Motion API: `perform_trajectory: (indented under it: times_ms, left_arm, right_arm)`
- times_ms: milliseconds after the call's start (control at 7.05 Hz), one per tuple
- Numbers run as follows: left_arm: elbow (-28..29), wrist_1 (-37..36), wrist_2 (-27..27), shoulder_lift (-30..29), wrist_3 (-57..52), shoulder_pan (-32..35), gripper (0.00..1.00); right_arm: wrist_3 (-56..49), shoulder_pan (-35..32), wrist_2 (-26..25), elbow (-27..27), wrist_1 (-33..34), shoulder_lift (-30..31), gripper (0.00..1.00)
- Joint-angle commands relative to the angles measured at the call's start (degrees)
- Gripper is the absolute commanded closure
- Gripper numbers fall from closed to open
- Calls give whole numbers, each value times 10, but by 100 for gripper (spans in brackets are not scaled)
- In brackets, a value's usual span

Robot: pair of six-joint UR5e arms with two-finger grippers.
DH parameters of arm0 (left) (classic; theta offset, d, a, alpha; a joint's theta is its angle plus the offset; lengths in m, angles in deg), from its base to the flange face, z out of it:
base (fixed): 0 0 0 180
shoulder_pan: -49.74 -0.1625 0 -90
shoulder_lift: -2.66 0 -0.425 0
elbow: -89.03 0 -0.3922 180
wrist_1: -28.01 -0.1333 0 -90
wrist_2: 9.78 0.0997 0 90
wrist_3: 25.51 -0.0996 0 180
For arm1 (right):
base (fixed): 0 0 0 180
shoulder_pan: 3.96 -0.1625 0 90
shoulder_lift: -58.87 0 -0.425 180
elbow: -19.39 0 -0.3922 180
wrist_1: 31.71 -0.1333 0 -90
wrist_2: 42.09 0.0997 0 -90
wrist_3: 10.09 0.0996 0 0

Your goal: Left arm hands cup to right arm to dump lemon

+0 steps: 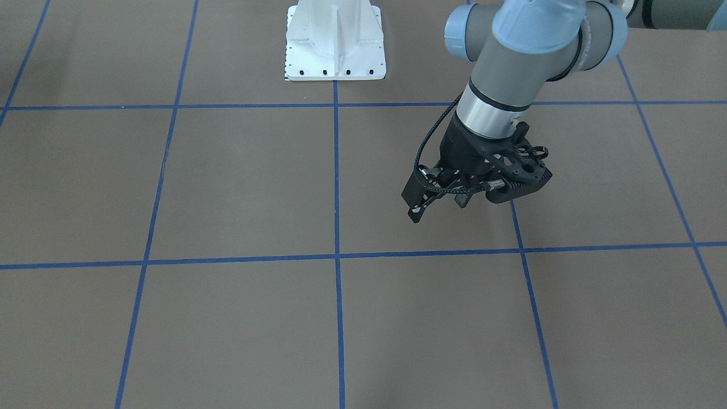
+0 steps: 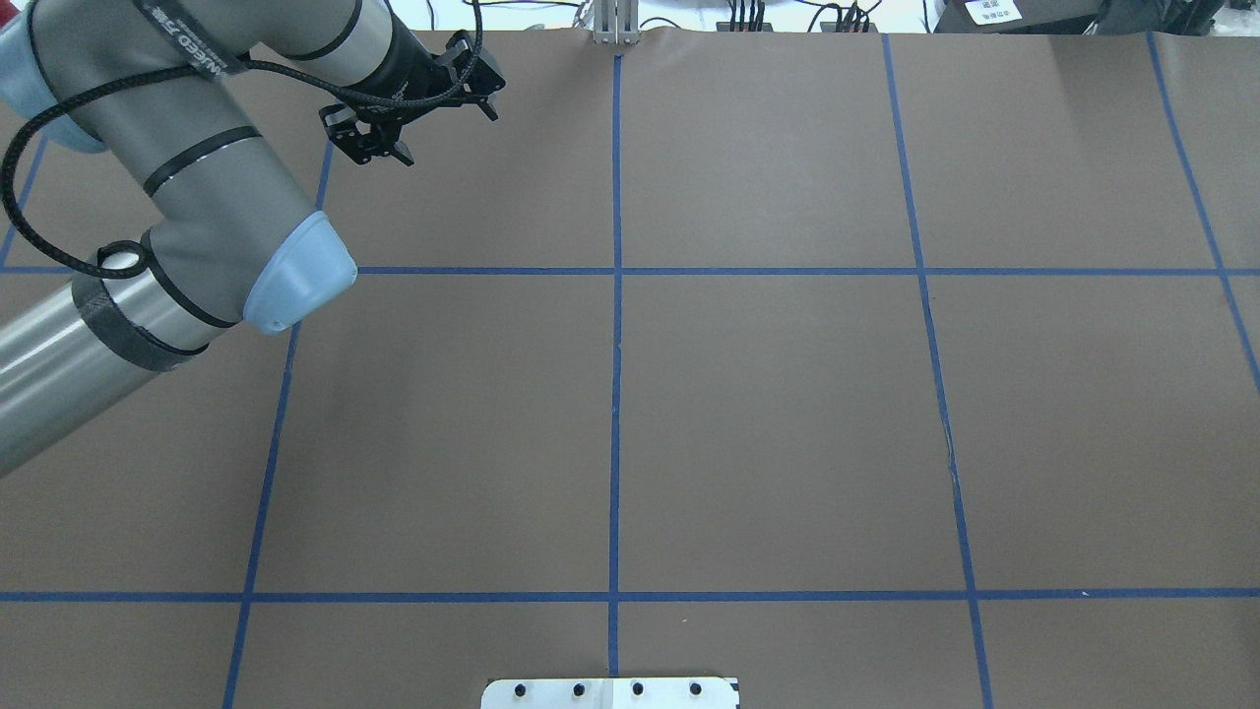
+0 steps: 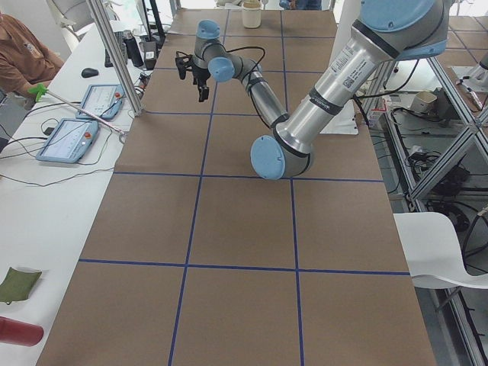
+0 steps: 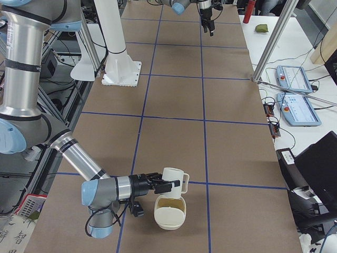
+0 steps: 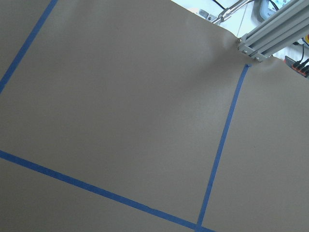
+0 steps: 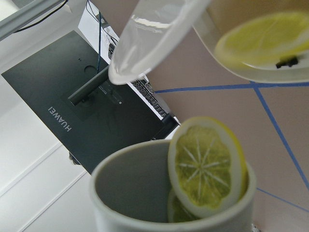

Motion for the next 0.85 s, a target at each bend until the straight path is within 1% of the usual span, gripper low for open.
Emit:
perform_trajectory:
  times_ms: [0, 426, 568, 710]
  left_arm:
    - [0, 0, 0, 0, 0, 0, 0]
    - [0, 0, 0, 0, 0, -2, 0]
    - [0, 0, 0, 0, 0, -2, 0]
    - [0, 0, 0, 0, 1, -4, 0]
  right_arm:
    - [34, -1, 2, -1, -15, 3, 94]
    - [34, -1, 2, -1, -23, 2, 93]
    - [23, -1, 2, -2, -40, 2, 93]
    - [-1, -1, 2, -5, -41, 2, 93]
